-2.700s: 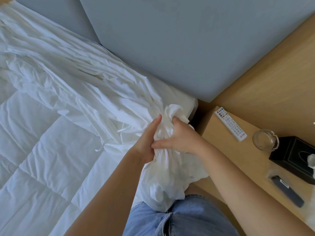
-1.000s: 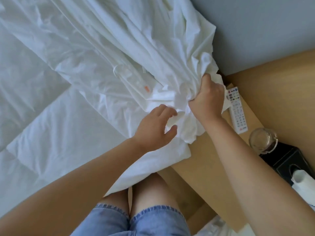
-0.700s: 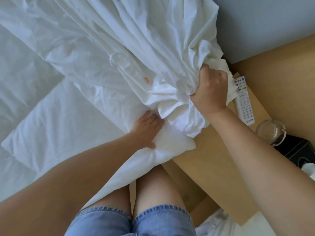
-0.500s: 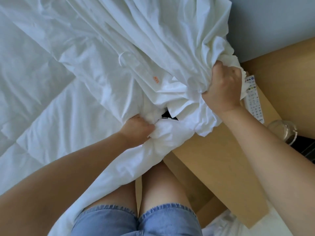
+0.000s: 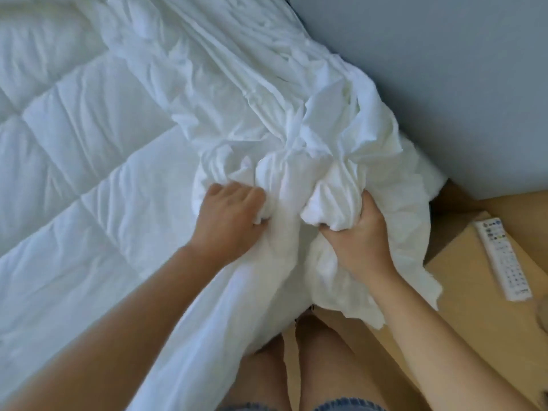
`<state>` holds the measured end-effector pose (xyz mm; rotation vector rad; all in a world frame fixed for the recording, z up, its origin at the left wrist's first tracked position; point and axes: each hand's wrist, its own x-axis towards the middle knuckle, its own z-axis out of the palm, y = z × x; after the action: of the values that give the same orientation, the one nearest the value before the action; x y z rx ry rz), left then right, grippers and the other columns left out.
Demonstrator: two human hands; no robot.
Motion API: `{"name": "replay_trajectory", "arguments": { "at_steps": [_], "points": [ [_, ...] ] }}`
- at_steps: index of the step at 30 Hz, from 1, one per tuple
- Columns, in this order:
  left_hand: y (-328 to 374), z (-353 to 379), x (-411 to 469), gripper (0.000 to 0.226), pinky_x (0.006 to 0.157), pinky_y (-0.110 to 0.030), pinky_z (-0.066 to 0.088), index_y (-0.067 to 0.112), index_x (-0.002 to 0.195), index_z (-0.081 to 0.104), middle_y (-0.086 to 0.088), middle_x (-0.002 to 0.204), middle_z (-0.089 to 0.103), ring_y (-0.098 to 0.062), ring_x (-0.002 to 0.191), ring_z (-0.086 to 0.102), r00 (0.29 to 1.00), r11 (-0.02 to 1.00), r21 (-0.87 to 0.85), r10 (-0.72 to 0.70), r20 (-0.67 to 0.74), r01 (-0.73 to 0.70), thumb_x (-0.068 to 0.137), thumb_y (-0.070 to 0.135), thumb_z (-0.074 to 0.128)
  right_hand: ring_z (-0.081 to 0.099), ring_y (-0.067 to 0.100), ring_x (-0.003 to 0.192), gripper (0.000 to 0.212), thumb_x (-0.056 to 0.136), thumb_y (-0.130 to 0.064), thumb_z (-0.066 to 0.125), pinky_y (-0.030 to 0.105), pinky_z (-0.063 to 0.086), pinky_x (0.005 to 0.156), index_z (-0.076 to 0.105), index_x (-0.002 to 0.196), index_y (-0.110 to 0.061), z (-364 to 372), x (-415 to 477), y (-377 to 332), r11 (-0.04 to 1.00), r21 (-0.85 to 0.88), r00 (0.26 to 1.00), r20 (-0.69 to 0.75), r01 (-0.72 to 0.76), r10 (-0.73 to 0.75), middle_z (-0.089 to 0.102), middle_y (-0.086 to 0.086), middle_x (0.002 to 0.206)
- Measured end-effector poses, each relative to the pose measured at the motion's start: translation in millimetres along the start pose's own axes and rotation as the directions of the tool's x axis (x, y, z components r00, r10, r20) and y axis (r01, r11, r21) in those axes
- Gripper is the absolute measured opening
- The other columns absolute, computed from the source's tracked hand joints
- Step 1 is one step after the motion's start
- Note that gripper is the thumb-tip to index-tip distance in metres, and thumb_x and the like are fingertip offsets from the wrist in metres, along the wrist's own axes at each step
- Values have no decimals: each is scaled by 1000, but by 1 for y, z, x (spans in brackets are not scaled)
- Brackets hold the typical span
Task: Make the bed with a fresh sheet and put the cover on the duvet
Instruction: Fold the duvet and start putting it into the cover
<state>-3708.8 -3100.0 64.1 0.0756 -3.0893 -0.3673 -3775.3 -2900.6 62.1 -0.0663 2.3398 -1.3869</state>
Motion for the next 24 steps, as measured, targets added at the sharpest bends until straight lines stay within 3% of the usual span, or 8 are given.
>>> {"name": "replay_trajectory", "arguments": {
  "at_steps": [3, 5, 8, 11, 14, 17, 20, 24],
  "points": [
    [31, 52, 9, 32, 87, -35, 29, 8, 106, 49, -6, 107, 58, -27, 105, 52, 925, 950, -82, -270, 269, 301, 75, 14, 57, 60, -9, 87, 44, 70, -12, 79, 5, 46, 67, 55, 96, -39, 0, -6, 4, 989, 110, 987, -120, -97, 110, 63, -21, 91],
    [34, 66, 2, 47, 95, -29, 22, 11, 122, 44, -2, 121, 50, -22, 116, 44, 917, 889, -273, -299, 264, 369, 76, 16, 52, 60, -8, 87, 45, 70, -13, 79, 7, 48, 70, 55, 98, -39, -5, -9, 9, 984, 120, 972, -177, -134, 154, 63, -19, 95],
    [47, 51, -10, 71, 99, -4, 23, 17, 142, 36, 17, 134, 38, 6, 122, 33, 931, 542, -775, -325, 164, 325, 73, 27, 51, 60, -11, 85, 45, 70, -14, 80, 4, 48, 66, 56, 96, -41, -6, -11, 7, 987, 109, 969, -201, -122, 142, 65, -22, 92],
    [61, 38, -2, 69, 95, -6, 34, 28, 144, 30, 22, 135, 43, 8, 120, 41, 901, 282, -876, -309, 303, 391, 83, 45, 54, 59, -12, 85, 44, 68, -17, 81, 4, 47, 66, 56, 96, -40, -1, -8, -3, 991, 99, 976, -191, -90, 108, 64, -24, 91],
    [70, 44, 17, 44, 83, -30, 44, 34, 128, 39, 5, 105, 57, -14, 94, 55, 876, 311, -822, -232, 422, 478, 90, 25, 59, 63, -5, 81, 40, 69, -11, 80, 13, 51, 67, 59, 96, -33, -4, -3, -14, 984, 162, 941, -314, -74, 123, 66, -16, 90],
    [74, 53, 16, 47, 78, -24, 37, 20, 135, 46, 6, 106, 57, -16, 101, 53, 912, 618, -684, -146, 383, 387, 89, 13, 52, 65, -3, 80, 36, 69, -13, 78, 19, 51, 70, 60, 97, -26, -13, -1, -18, 976, 214, 906, -402, -48, 133, 67, -15, 89],
    [80, 56, 4, 7, 60, -30, 30, 10, 80, 48, 3, 75, 43, -29, 77, 50, 961, 697, -672, -97, 259, 251, 83, 6, 53, 57, -15, 84, 44, 64, -26, 78, 4, 45, 68, 54, 101, -31, -10, -9, -19, 1000, -4, 961, -275, -18, 16, 61, -30, 88],
    [80, 60, -9, 10, 77, -31, 40, 6, 85, 55, -5, 102, 53, -24, 96, 48, 936, 738, -642, 41, 350, 208, 90, 13, 50, 56, -12, 95, 57, 71, -23, 81, 5, 47, 78, 52, 120, -26, -7, -17, -11, 999, 17, 963, -267, -43, 46, 60, -22, 103]
  ]
}}
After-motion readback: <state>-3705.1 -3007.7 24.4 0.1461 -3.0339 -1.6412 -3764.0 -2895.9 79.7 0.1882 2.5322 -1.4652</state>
